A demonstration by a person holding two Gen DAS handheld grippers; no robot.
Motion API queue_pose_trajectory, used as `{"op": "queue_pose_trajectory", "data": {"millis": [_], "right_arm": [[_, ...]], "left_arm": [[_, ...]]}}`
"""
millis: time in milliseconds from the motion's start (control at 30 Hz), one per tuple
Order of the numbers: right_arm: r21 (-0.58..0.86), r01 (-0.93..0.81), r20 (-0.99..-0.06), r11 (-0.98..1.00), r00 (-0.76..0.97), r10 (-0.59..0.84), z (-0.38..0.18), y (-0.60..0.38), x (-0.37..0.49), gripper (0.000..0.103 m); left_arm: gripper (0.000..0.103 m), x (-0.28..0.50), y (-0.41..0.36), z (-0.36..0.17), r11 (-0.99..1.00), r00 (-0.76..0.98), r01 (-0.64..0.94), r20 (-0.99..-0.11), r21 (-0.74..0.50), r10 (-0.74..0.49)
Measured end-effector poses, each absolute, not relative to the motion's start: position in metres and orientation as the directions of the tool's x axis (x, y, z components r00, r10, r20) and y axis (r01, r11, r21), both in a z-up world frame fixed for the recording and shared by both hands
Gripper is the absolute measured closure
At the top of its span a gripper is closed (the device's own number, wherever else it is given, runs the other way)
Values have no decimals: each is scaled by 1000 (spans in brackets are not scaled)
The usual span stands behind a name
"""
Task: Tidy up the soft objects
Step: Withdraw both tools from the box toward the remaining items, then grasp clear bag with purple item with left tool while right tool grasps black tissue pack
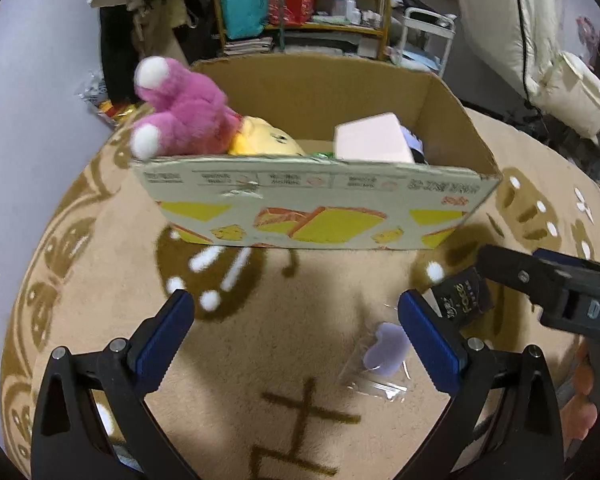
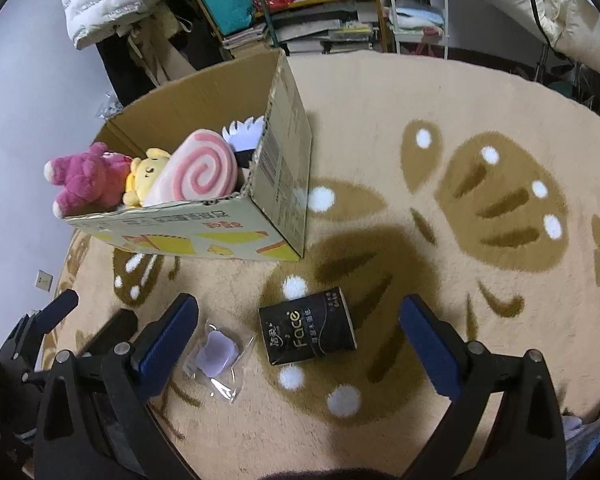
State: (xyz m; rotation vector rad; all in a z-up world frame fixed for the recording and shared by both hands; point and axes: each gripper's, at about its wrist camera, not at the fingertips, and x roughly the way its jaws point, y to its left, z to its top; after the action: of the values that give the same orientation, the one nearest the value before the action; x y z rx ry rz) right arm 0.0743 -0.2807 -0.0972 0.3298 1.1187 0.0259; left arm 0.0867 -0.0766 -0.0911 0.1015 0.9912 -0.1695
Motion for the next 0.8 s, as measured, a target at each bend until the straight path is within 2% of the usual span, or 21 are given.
{"op": "queue_pose_trajectory", "data": {"millis": [233,800], "right_arm": [[300,194,-899,934,385,208,-119,-286,87,4],[299,230,-941,926,235,245,-161,-278,100,5]], "left_arm": [[2,90,-87,-104,969,524,246,-836,-32,-161],[2,87,-124,-149,920,372,391,-917,14,-144]]}}
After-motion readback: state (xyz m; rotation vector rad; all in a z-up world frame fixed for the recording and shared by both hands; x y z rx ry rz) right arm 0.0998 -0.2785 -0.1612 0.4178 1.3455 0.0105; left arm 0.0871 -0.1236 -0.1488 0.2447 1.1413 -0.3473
